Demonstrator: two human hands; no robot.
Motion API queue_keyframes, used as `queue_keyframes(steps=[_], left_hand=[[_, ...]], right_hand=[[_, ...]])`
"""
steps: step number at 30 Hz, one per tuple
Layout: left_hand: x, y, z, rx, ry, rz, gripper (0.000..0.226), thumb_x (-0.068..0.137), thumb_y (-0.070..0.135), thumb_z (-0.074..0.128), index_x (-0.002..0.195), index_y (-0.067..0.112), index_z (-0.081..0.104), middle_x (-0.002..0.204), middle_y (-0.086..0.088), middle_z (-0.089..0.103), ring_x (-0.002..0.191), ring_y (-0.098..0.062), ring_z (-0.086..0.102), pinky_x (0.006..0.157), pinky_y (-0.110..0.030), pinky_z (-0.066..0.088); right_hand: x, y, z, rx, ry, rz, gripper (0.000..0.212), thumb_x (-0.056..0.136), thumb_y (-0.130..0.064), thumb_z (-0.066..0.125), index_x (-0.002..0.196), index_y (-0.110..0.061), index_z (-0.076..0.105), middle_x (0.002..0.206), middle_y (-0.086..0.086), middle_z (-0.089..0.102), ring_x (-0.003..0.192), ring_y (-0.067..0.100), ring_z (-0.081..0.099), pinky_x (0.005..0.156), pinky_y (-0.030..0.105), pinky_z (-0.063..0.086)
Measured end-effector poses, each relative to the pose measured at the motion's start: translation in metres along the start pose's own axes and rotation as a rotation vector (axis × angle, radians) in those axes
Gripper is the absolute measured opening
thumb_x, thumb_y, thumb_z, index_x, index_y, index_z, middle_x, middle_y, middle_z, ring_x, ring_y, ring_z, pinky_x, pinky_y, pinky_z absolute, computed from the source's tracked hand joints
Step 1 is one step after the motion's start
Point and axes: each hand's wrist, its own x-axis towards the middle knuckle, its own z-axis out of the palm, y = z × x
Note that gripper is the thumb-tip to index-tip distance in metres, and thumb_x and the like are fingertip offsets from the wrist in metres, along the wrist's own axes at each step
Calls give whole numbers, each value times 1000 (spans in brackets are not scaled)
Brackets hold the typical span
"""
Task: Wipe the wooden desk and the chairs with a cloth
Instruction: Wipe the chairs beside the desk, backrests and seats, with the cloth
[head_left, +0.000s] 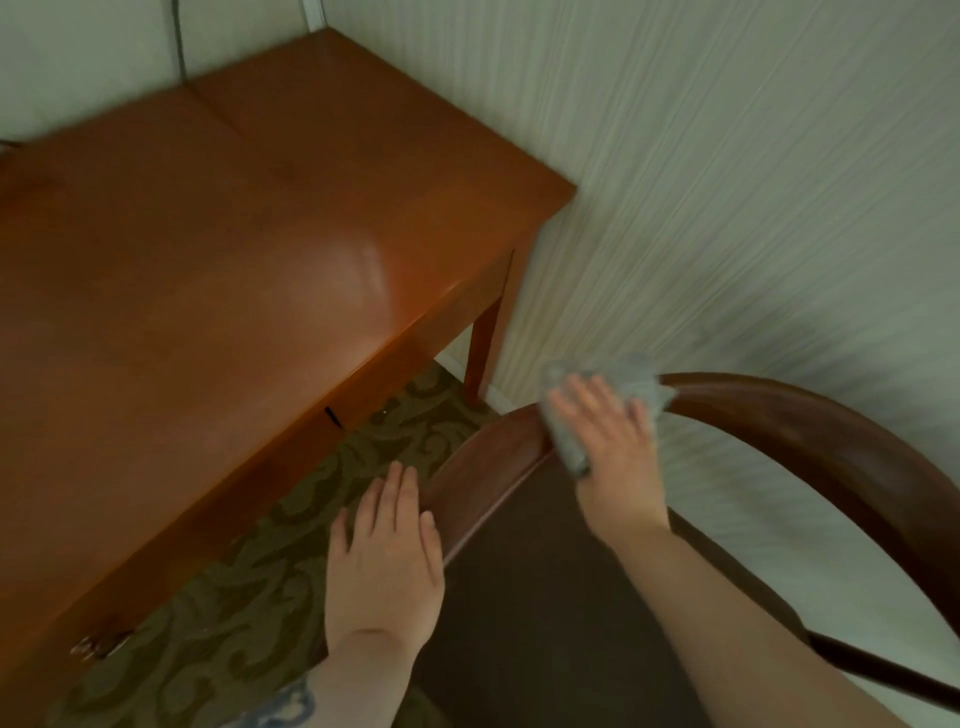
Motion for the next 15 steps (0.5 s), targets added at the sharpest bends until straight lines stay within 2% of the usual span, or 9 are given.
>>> queue_keyframes(steps=[2, 3, 5, 8, 10, 11, 12, 15], left_hand=[[-1, 0, 0, 3, -2, 6, 59, 97, 42, -1, 154, 26, 3, 162, 7, 5, 148, -11, 7, 121, -38, 8], [-1, 0, 0, 1, 0, 5, 59, 97, 41, 0, 154, 26, 4, 162, 6, 6, 148, -11, 8, 121, -37, 9], [0, 1, 2, -5, -6, -4, 60, 97, 41, 3, 154, 25, 10, 161, 5, 12, 147, -12, 14, 119, -38, 15], [-1, 1, -1, -27, -29, 29, 60, 95, 39, 15, 147, 16, 37, 151, -3, 39, 137, -18, 40, 109, -42, 38], [-2, 0, 3, -12, -10, 36, 62, 97, 40, 3, 150, 20, 28, 155, 1, 31, 141, -15, 31, 113, -39, 31], [-2, -1, 4, -22, -4, 23, 63, 97, 42, -3, 152, 23, 20, 158, 4, 25, 144, -13, 25, 115, -36, 24], [-1, -2, 5, -37, 10, 10, 63, 96, 42, -6, 153, 25, 15, 159, 6, 21, 145, -11, 21, 116, -34, 21], [-2, 0, 4, -39, 17, 10, 59, 97, 42, -1, 153, 27, 10, 160, 7, 17, 145, -11, 17, 117, -33, 19]], right_hand=[[8, -13, -1, 144, 163, 286, 90, 71, 13, 60, 148, -27, 36, 158, -6, 25, 149, 13, 5, 121, 47, -1], [6, -29, 6, 164, 175, 317, 87, 73, 12, 58, 148, -28, 35, 158, -7, 23, 149, 13, 2, 121, 45, -3], [-10, -69, 25, 166, 62, 146, 87, 78, 5, 57, 151, -32, 25, 160, -11, 11, 148, 10, -9, 120, 42, -10], [-41, -88, 42, 130, -147, -288, 90, 79, -10, 64, 153, -33, 19, 161, -10, 9, 148, 9, -10, 118, 37, -15], [-31, -53, 32, 28, -187, -437, 103, 71, -11, 72, 153, -33, 14, 160, -8, 12, 149, 12, -3, 118, 38, -13], [-24, -35, 25, -15, -169, -413, 108, 66, -8, 75, 153, -32, 14, 160, -6, 15, 149, 14, 2, 119, 41, -9], [-16, -19, 18, -16, -112, -306, 107, 66, -4, 74, 153, -31, 18, 160, -5, 18, 149, 16, 4, 120, 44, -4], [3, -17, 11, 152, 97, 126, 84, 77, 4, 61, 150, -28, 33, 160, -5, 22, 150, 14, 3, 121, 48, -1]])
